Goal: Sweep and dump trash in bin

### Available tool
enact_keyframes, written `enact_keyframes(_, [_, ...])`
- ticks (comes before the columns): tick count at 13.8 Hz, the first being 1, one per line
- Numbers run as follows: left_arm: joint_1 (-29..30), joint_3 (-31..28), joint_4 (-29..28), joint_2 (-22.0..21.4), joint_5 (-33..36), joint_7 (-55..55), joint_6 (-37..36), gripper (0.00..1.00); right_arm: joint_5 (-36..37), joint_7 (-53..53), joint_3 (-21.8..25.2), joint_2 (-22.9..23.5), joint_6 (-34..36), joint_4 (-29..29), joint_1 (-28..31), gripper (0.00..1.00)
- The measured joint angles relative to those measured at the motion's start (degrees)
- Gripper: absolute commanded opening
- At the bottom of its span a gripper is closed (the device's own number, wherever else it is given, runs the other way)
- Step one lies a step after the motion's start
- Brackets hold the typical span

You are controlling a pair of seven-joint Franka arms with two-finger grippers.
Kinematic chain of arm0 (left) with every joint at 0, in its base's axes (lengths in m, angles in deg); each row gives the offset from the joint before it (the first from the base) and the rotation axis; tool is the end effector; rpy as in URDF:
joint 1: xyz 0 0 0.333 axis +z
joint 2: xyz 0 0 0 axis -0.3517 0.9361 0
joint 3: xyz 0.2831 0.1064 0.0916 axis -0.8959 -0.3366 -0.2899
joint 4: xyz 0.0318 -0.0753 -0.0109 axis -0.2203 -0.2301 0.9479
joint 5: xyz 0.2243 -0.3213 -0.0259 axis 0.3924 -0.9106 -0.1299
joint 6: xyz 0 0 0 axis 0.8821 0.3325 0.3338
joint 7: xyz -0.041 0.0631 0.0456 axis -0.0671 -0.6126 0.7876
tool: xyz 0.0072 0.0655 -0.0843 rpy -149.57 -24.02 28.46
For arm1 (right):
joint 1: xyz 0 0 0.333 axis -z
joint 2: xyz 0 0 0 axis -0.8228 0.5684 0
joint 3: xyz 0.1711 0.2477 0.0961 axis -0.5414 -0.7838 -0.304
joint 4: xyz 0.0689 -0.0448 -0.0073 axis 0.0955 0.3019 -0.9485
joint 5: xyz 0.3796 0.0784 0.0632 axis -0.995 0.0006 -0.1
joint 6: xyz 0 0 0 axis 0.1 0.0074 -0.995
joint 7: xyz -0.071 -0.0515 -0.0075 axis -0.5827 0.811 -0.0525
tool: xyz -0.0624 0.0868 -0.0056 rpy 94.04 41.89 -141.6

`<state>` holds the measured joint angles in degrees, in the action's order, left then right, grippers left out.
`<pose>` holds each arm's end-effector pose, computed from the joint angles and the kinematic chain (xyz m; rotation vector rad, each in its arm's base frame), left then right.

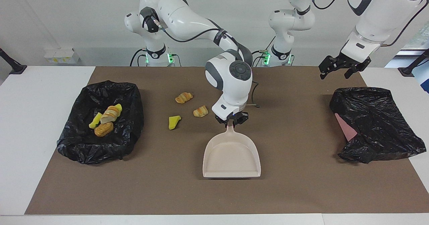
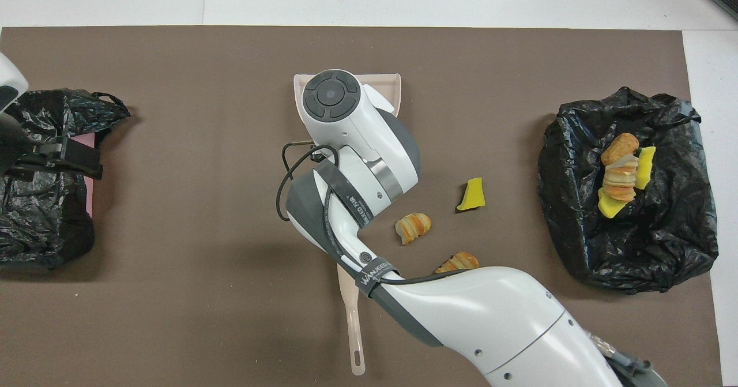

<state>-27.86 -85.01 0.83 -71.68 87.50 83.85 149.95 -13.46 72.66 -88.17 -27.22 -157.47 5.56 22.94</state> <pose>0.5518 -0.0420 0.6138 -3.1302 0.0527 0.1319 0.6245 0.4275 0.3608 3.0995 0.0077 -0.0404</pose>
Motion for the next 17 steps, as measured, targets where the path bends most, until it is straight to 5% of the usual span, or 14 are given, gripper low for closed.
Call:
enact_keyframes(6, [0.02,-0.12,0.01,-0.04,0.00,0.00,-0.27,1.00,-0.27,-0.49,0.00,0.02,-0.37,0.45,0.15,0.37])
enact_keyframes(11, [0.05,-0.43,0.02,-0.30,0.00,0.00,-0.56,1.00,-0.27,-0.49,0.00,-0.20,-0.54,0.47,0.16,0.74])
enact_keyframes(13, [0.05,-0.39,0.02,-0.33,0.00,0.00,-0.59,1.00,-0.27,-0.49,0.01,-0.95,-0.68,0.38,0.23,0.96])
enact_keyframes(17, [0.05,-0.35,0.02,-0.39,-0.01,0.00,-0.68,1.00,-1.14,-0.49,0.01,-4.97,0.49,1.20,0.88,1.00])
